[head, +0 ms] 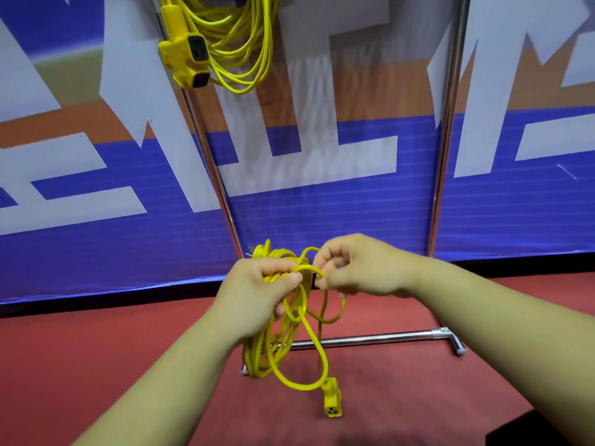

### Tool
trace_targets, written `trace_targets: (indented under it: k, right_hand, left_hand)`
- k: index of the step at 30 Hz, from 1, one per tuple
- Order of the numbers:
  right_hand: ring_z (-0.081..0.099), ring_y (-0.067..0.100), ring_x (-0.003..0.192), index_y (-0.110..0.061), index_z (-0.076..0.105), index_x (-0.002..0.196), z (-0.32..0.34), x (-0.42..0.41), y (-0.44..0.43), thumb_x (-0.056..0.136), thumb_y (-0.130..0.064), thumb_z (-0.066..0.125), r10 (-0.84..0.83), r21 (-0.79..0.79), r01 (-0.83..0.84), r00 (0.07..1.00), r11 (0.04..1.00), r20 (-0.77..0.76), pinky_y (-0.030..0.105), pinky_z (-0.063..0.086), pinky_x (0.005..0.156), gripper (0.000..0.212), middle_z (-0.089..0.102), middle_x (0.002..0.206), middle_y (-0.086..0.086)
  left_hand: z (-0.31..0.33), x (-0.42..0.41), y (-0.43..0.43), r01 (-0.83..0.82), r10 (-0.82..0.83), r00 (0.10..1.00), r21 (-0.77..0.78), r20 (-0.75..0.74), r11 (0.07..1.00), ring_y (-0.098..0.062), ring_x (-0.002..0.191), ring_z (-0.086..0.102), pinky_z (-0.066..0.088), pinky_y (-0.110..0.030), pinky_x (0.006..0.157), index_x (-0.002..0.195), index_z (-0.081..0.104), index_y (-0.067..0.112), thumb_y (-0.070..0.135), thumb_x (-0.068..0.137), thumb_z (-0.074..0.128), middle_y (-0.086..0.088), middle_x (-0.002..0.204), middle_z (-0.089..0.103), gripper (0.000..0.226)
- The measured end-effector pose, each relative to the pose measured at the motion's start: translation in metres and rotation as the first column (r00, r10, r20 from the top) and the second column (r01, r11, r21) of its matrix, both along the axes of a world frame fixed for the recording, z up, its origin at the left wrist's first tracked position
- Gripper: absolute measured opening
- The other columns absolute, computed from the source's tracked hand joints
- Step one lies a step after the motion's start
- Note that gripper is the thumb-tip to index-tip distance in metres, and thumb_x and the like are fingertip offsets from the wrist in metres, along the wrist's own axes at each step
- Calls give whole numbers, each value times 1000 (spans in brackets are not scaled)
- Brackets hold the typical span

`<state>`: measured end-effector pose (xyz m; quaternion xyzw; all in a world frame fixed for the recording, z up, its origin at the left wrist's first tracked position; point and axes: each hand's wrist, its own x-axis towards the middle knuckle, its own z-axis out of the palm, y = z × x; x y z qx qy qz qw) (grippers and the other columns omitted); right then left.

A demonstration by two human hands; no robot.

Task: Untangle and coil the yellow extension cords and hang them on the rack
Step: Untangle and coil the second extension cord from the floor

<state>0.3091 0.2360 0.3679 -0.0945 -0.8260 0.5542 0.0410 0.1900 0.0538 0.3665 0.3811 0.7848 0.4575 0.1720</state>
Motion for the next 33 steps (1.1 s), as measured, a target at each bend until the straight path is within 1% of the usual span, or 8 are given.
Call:
trace_targets:
  k: [5,10,16,20,23,26,29,33]
  right_hand:
    - [65,6,63,-15,72,90,-35,-5,-1,91,-24,68,17,380,-98,977,920,211,25,55,70,10,74,81,3]
    - [66,12,69,-19,72,93,-44,-10,4,92,-37,66,-53,452,-64,969,890,240,31,53,74,19,73,85,4]
    - [72,8,60,-22,70,97,-51,-19,3,97,-36,59,-74,492,-88,951,866,301,26,55,67,18,74,88,3]
    - [71,10,56,-20,66,92,-47,-24,4,100,-29,53,-176,528,54,967,848,184,24,54,58,18,75,85,3]
    - [71,12,57,-18,65,88,-31,-26,8,98,-24,56,-228,399,196,973,896,32,33,59,67,15,75,78,1]
    - [71,18,66,-10,68,94,-6,-23,6,93,-9,63,-260,74,260,966,963,-15,26,53,57,5,75,84,13]
    - [71,16,77,-9,68,103,10,-17,12,88,4,64,-247,-146,239,968,960,-41,21,52,62,20,77,92,13]
    - [65,3,67,-14,74,99,20,-14,15,85,-4,74,-256,4,263,944,965,-210,15,46,62,17,77,87,5]
  left_hand:
    - [11,0,-8,-30,33,999,53,-39,998,-17,47,57,50,-33,56,99,74,33,29,93,70,-7,50,61,9]
    - [18,-3,-16,-28,31,999,94,-27,995,-25,50,58,54,-44,54,94,75,36,30,92,71,-9,51,61,7]
    - [20,-7,-21,-11,11,1000,108,-3,994,-22,48,57,50,-33,51,92,76,39,29,91,72,-10,51,60,11]
    - [15,-12,-23,-55,50,997,92,59,994,-18,43,51,43,-24,45,95,77,29,26,91,72,-12,50,58,7]
    - [9,-17,-22,-75,70,995,71,66,995,-18,42,48,42,-22,43,93,78,27,24,93,70,-11,49,56,8]
    - [3,-23,-19,-102,99,993,59,60,993,-18,42,49,42,-22,44,93,78,27,24,94,69,-10,49,56,9]
    - [-3,-27,-16,-118,114,991,58,71,991,-18,42,47,40,-23,44,92,78,29,25,94,68,-11,50,56,10]
    - [-9,-28,-13,-102,100,992,30,83,994,-20,43,47,40,-23,44,93,78,26,27,95,68,-10,49,57,10]
